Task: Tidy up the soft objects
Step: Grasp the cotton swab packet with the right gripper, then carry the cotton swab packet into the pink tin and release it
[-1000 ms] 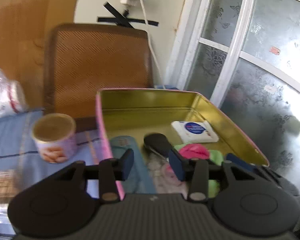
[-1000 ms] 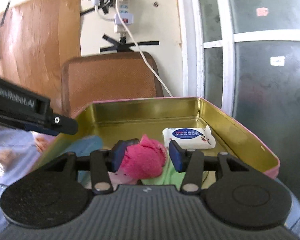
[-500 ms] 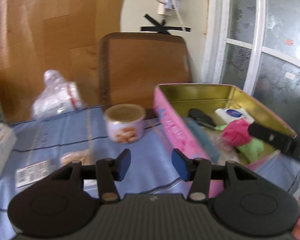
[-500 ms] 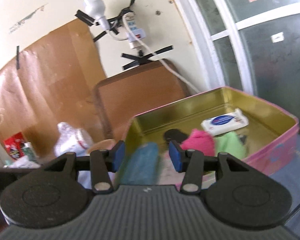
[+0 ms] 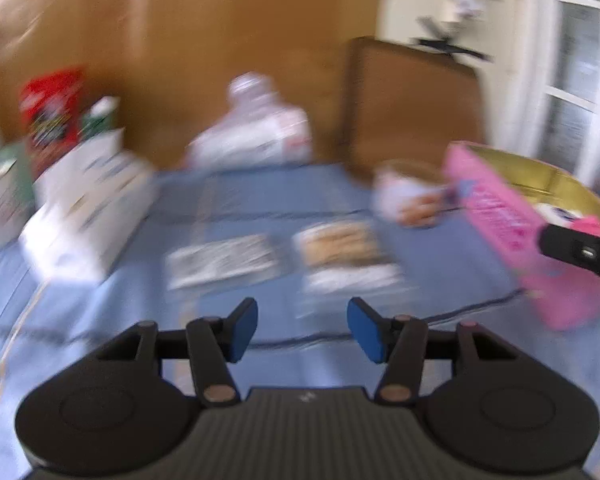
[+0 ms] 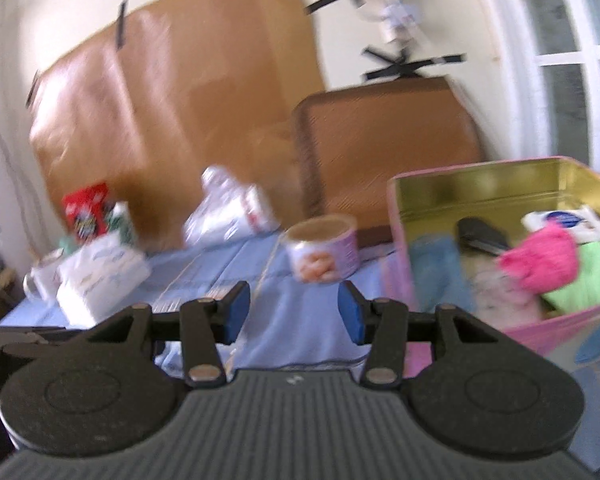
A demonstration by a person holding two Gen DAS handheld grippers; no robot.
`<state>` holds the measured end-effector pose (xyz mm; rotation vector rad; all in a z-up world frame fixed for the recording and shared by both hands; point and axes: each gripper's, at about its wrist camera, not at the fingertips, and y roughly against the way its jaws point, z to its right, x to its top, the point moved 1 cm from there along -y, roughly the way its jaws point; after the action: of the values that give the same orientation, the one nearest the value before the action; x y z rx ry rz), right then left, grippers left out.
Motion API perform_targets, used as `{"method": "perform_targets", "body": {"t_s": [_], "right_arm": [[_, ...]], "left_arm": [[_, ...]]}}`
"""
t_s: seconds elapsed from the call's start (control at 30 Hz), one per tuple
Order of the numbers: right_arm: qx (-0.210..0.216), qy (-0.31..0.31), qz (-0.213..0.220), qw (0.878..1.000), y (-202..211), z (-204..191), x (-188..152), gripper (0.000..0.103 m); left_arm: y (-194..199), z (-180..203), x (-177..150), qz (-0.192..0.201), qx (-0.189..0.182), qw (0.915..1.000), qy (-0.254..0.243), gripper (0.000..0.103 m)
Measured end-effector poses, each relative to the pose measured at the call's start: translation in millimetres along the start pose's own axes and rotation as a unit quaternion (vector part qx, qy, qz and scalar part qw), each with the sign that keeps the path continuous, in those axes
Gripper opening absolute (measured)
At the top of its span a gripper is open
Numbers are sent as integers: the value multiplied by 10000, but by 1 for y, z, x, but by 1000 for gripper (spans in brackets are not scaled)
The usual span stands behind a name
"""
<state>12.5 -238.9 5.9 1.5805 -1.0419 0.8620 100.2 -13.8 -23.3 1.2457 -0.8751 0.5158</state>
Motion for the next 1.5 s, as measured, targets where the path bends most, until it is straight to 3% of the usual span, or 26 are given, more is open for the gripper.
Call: {"method": "perform_targets", "body": {"t_s": [0.13,0.2,0.3,0.47,0.53,0.57,0.6,0.67,0.87,1.07,1.13,1.2,1.3,1.33,1.37,1.4,1.5], "right_arm": [[211,377,-393,9983,-27,-22,-10,60],[342,602,-641,9955,-44,-33,-14,69],[414,924,-768,9919,-66,-51,-16,79],[461,1228,-1205,9840,-112,-71,-18,82],[464,1427,-1392,9788,-124,-75,-25,77],[524,1494,-1418,9772,-125,-73,-28,69],[544,1491,-1399,9774,-123,-73,-29,45],[680,1493,-1440,9759,-115,-69,-31,32],[1016,1245,-1402,9770,-53,-39,-60,26],[1020,1399,-1103,9787,-6,-27,-81,26],[1003,1439,-1054,9788,-5,-27,-82,36],[996,1410,-996,9799,-6,-27,-79,56],[943,1416,-909,9812,-8,-23,-77,61],[939,1383,-916,9817,-8,-21,-77,61],[970,1327,-947,9819,-10,-19,-78,58],[1017,1287,-926,9821,-9,-16,-79,39],[982,1401,-743,9824,1,-13,-79,32]], "left_arm": [[-11,-44,-11,-85,352,9980,517,50],[-8,-55,-17,127,361,9973,627,51],[-2,-68,-19,270,-44,9946,998,51],[0,-81,-20,337,-281,9888,1428,51],[-1,-81,-20,328,-257,9896,1380,51],[-1,-79,-20,322,-230,9904,1322,52],[-2,-78,-19,312,-226,9911,1275,53],[-3,-75,-18,295,-207,9921,1206,55],[-3,-70,-17,164,-320,9940,1029,60],[0,-35,-16,-198,-1341,9847,1094,60],[-2,-15,-12,-293,-1568,9828,931,60],[-3,2,-10,-383,-1731,9814,730,61],[-4,23,-11,-500,-1886,9795,500,59],[-7,28,-12,-601,-1952,9779,451,56],[-10,35,-15,-747,-2048,9752,392,43],[-11,40,-18,-764,-2152,9729,356,42],[-4,56,-13,-683,-2066,9759,155,38]]}}
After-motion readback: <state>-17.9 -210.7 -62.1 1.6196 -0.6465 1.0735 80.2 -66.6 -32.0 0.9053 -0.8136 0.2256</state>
